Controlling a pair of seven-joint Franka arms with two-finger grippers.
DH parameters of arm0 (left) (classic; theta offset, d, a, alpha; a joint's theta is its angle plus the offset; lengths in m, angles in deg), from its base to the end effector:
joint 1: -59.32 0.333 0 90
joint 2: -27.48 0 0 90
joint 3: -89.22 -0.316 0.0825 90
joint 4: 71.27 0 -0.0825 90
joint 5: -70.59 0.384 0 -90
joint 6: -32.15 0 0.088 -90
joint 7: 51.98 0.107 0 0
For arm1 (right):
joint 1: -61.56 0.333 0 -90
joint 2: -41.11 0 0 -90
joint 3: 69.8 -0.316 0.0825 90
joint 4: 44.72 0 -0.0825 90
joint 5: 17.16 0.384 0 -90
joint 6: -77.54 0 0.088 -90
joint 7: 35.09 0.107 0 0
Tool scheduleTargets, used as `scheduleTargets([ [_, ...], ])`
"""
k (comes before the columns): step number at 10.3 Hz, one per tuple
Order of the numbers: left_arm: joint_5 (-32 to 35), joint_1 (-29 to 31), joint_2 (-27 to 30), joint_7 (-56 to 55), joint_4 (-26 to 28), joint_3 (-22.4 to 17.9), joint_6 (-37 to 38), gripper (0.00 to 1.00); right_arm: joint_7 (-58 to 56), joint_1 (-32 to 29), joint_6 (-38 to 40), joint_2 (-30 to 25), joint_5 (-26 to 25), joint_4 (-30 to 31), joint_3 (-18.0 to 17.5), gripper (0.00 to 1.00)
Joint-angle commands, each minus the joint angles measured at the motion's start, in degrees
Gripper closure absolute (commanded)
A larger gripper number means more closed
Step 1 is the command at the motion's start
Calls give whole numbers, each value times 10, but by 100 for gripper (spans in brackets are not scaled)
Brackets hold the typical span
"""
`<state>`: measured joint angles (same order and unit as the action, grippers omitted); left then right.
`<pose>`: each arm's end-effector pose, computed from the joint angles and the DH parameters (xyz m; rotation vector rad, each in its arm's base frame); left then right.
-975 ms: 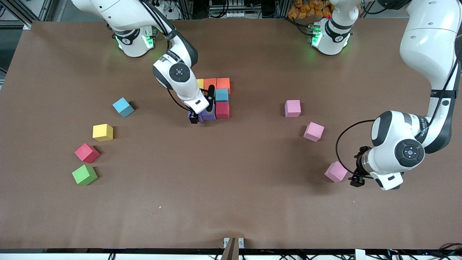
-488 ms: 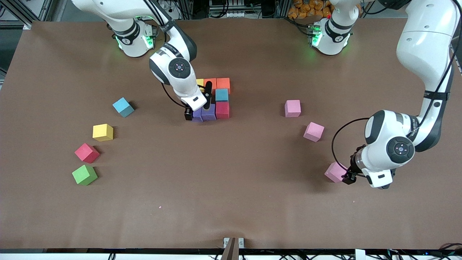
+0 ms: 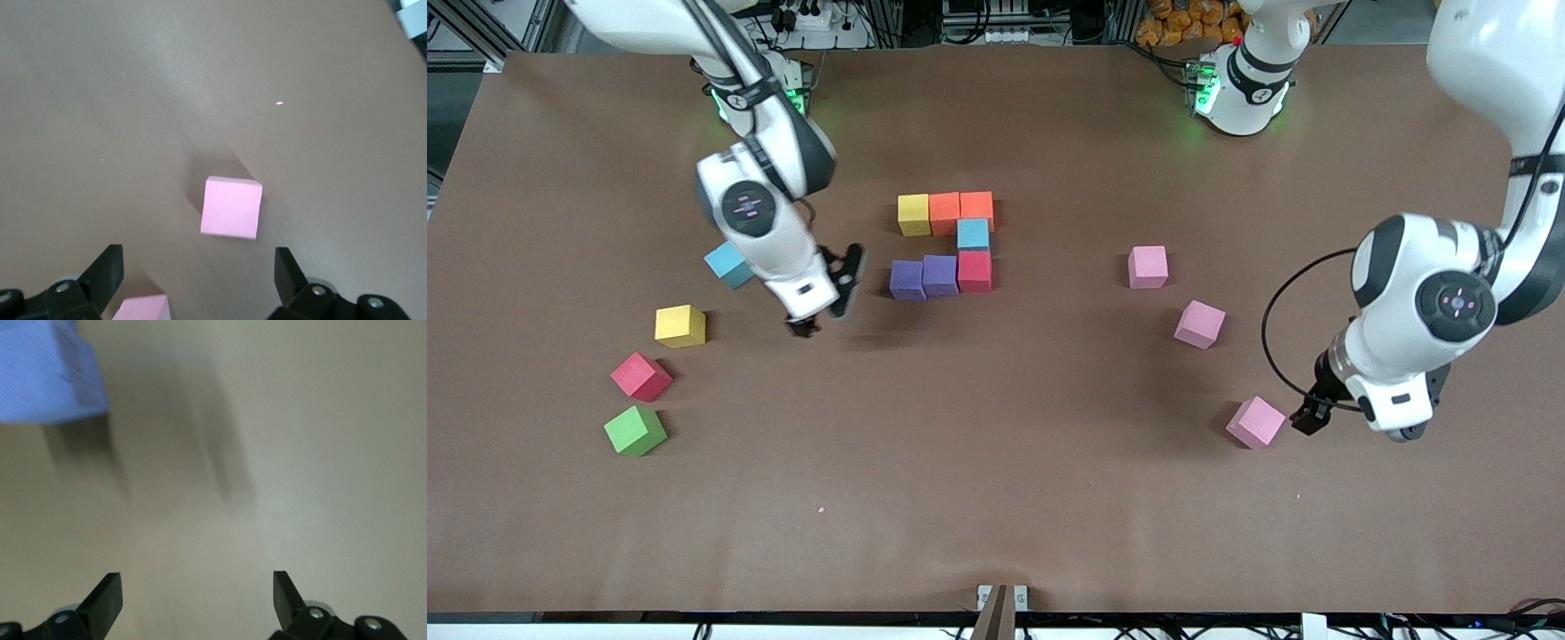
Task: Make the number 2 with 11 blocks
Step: 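Grasp the yellow cube with the right gripper while the left gripper nears pink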
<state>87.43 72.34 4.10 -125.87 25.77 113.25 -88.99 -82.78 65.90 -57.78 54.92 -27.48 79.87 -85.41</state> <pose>0.6579 -0.0853 0.3813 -2.7350 -1.4699 -0.1606 0.5227 0.1864 0.2811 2.4570 1.8782 -0.0836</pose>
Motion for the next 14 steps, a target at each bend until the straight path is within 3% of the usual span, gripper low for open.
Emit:
scheduleTargets([
  [1, -33, 10, 123, 7, 116, 15, 2, 0, -52, -34, 8, -25, -9, 15, 8, 0],
  [3, -51, 9, 173, 8, 157, 15, 10, 0, -207, -55, 8, -79, -8, 78, 8, 0],
  [5, -52, 10, 167, 35, 138, 16, 10, 0, -293, -110, 8, -123, -4, 134, 7, 0],
  [7, -52, 32, 163, 118, 132, 13, 10, 0, -368, -150, -4, -134, -5, 133, 8, 0],
  [10, -52, 61, 141, 227, 115, 12, 11, 0, -380, -197, -55, -120, -33, 131, 14, 0],
  [14, -58, 60, 143, 360, 110, -11, 27, 0, -380, -250, -149, -42, -64, 130, 23, 0],
])
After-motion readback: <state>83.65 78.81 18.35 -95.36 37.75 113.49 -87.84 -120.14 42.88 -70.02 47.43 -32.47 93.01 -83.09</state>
